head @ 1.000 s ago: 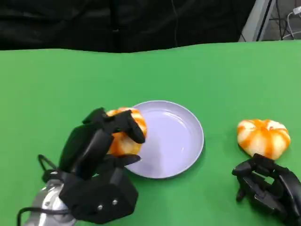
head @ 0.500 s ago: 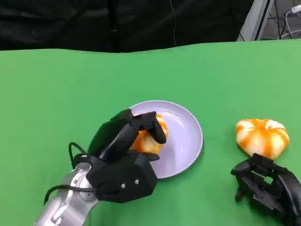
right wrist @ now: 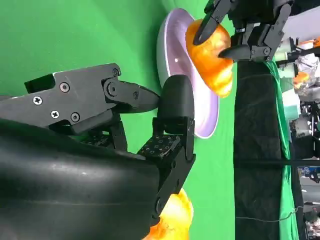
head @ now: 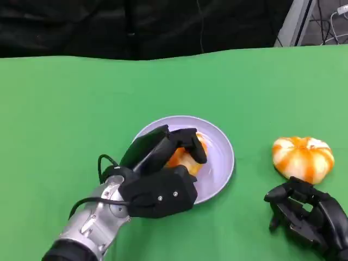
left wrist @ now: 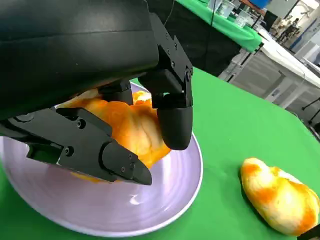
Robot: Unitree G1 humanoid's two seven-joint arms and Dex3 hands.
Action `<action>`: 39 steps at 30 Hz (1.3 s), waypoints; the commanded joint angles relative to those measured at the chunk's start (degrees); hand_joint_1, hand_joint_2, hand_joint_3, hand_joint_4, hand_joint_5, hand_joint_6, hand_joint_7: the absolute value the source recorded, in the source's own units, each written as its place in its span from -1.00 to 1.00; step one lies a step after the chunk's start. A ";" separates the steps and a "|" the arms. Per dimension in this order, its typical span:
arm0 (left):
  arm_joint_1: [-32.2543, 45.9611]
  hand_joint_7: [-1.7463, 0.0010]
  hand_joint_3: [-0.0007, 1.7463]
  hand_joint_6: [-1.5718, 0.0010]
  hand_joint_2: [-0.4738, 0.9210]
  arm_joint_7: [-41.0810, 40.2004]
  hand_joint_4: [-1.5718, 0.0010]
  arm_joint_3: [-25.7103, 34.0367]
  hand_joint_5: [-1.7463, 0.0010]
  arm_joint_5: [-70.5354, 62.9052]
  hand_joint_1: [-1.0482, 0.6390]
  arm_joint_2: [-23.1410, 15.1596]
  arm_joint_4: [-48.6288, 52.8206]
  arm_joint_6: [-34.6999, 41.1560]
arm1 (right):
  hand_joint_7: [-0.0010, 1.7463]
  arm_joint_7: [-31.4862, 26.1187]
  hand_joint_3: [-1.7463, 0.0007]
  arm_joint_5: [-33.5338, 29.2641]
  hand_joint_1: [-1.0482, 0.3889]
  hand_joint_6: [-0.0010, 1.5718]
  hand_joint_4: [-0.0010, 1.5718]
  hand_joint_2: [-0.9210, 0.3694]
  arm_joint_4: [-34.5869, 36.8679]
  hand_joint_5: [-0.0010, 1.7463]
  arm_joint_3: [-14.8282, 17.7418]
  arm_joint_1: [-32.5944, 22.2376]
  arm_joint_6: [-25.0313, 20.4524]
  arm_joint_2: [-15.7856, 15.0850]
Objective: Grasp the bread from the table and place it into the plate.
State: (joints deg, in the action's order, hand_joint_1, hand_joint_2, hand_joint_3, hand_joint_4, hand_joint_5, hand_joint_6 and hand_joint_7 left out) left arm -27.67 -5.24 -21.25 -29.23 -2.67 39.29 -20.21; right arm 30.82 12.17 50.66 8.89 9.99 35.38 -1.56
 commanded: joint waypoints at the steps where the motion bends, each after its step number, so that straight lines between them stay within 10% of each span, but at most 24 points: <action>1: -2.92 -0.23 -1.00 0.16 0.88 -0.87 0.39 -0.60 -0.64 -0.59 0.22 0.16 3.98 0.40 | 0.27 -0.74 0.44 -0.17 0.12 -0.08 -0.22 -1.00 -0.36 0.99 -0.09 -1.01 -0.03 -0.27; 4: -3.56 0.79 -1.00 -0.07 0.93 -0.87 0.13 -1.08 0.41 -0.98 -0.02 -0.07 5.01 0.63 | 0.27 -0.80 0.44 -0.09 0.12 -0.08 -0.22 -1.00 -0.40 0.99 -0.23 -1.06 0.06 -0.24; 9: -3.77 0.97 -1.00 -0.13 0.93 -0.82 0.05 -1.28 0.62 -1.19 -0.05 -0.29 5.30 0.75 | 0.27 -0.90 0.44 -0.08 0.12 -0.08 -0.22 -1.00 -0.54 0.99 -0.34 -1.16 -0.03 -0.19; 12: -3.33 0.99 -0.85 0.33 0.99 -0.43 0.27 -1.37 0.89 -1.26 -0.44 -1.22 4.99 0.28 | 0.27 -0.91 0.43 0.06 0.13 -0.08 -0.22 -1.00 -0.90 0.99 -0.39 -1.35 -0.15 -0.04; 26: -0.05 1.00 -0.08 0.99 1.00 10.35 0.98 3.21 1.00 9.55 -0.91 -3.04 -2.90 1.03 | 0.26 -0.23 0.44 0.61 0.11 -0.08 -0.22 -1.00 -0.37 0.98 -0.12 -0.79 -0.14 0.03; 39: 7.77 0.97 -0.26 0.88 1.00 18.97 0.82 15.27 0.95 32.62 -0.80 0.80 -14.66 1.82 | 0.26 -1.05 0.45 -0.10 0.13 -0.07 -0.23 -1.00 -1.45 1.00 -0.73 -1.24 -0.44 0.24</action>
State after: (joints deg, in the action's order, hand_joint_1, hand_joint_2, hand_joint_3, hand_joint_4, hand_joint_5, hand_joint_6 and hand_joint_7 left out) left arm -21.70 10.99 -9.93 -3.68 -2.78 27.55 -19.50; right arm 30.09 12.19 49.52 8.19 9.34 35.27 -1.02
